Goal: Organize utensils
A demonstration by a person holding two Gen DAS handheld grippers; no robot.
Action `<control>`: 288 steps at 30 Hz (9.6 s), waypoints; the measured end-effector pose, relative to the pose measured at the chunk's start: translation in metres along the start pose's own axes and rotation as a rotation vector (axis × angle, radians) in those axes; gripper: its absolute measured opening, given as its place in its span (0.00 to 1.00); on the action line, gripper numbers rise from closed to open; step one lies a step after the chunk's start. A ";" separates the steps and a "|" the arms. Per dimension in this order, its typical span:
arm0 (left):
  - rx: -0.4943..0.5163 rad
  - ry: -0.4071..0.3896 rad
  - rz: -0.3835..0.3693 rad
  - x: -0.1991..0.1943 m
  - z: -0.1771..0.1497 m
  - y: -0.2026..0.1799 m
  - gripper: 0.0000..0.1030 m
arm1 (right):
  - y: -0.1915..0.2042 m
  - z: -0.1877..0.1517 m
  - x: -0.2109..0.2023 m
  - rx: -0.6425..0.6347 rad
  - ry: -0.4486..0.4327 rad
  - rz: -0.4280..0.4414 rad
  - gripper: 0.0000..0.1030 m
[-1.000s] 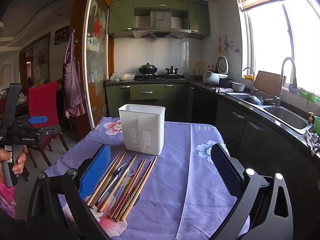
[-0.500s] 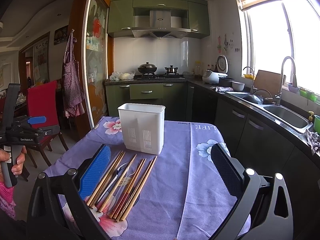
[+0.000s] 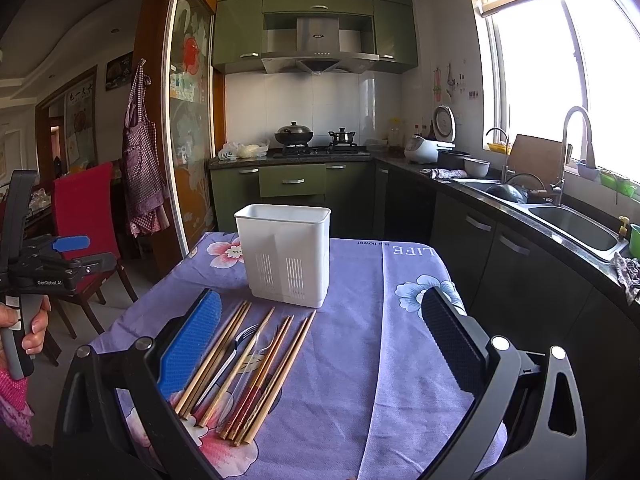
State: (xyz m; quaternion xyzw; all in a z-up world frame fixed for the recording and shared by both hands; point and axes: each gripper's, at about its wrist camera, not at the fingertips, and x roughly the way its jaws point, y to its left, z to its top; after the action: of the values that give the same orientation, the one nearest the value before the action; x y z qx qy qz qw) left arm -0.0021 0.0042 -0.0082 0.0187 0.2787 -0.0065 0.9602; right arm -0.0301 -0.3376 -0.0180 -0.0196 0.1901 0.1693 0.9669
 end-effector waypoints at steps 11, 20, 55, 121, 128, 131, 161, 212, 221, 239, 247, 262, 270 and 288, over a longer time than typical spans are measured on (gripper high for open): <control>-0.002 0.002 0.002 0.000 0.000 0.000 0.95 | 0.002 -0.001 0.000 -0.004 0.005 -0.002 0.96; -0.003 0.003 0.001 0.001 -0.001 0.001 0.95 | 0.002 0.000 0.001 -0.003 0.008 -0.002 0.96; -0.019 0.197 -0.089 0.049 0.005 -0.009 0.95 | -0.004 0.006 0.041 -0.019 0.130 -0.031 0.96; 0.024 0.614 -0.166 0.176 0.011 -0.094 0.04 | 0.004 -0.017 0.178 0.063 0.645 0.167 0.91; 0.026 0.575 -0.170 0.163 0.019 -0.080 0.04 | 0.042 -0.027 0.216 0.083 0.780 0.222 0.59; 0.018 0.559 -0.173 0.159 0.021 -0.070 0.04 | 0.055 -0.030 0.227 0.075 0.815 0.200 0.44; 0.036 0.498 -0.241 0.145 0.027 -0.057 0.04 | 0.097 -0.052 0.280 0.025 0.929 0.060 0.13; -0.049 -0.251 -0.174 0.187 0.147 -0.072 0.52 | 0.006 0.087 0.163 0.233 0.217 0.214 0.09; -0.096 -0.249 -0.163 0.147 0.142 -0.048 0.53 | 0.003 0.159 0.200 0.226 -0.073 0.090 0.09; -0.080 -0.112 -0.184 0.116 0.108 -0.031 0.53 | 0.009 0.114 0.275 0.132 -0.092 -0.018 0.09; -0.051 -0.063 -0.197 0.118 0.103 -0.044 0.53 | 0.017 0.086 0.265 0.094 -0.065 -0.016 0.14; 0.029 0.350 -0.191 0.162 0.047 -0.071 0.55 | -0.014 0.063 0.196 0.135 0.023 -0.029 0.41; 0.000 0.687 -0.202 0.224 -0.014 -0.073 0.45 | -0.052 0.000 0.186 0.235 0.198 -0.009 0.44; 0.103 0.748 -0.149 0.232 -0.023 -0.096 0.10 | -0.065 -0.021 0.198 0.297 0.265 0.019 0.46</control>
State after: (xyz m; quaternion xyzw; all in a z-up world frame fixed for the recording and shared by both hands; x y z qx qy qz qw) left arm 0.1791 -0.0912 -0.1553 0.0476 0.6096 -0.0829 0.7869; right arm 0.1569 -0.3376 -0.1131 0.1031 0.3387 0.1444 0.9240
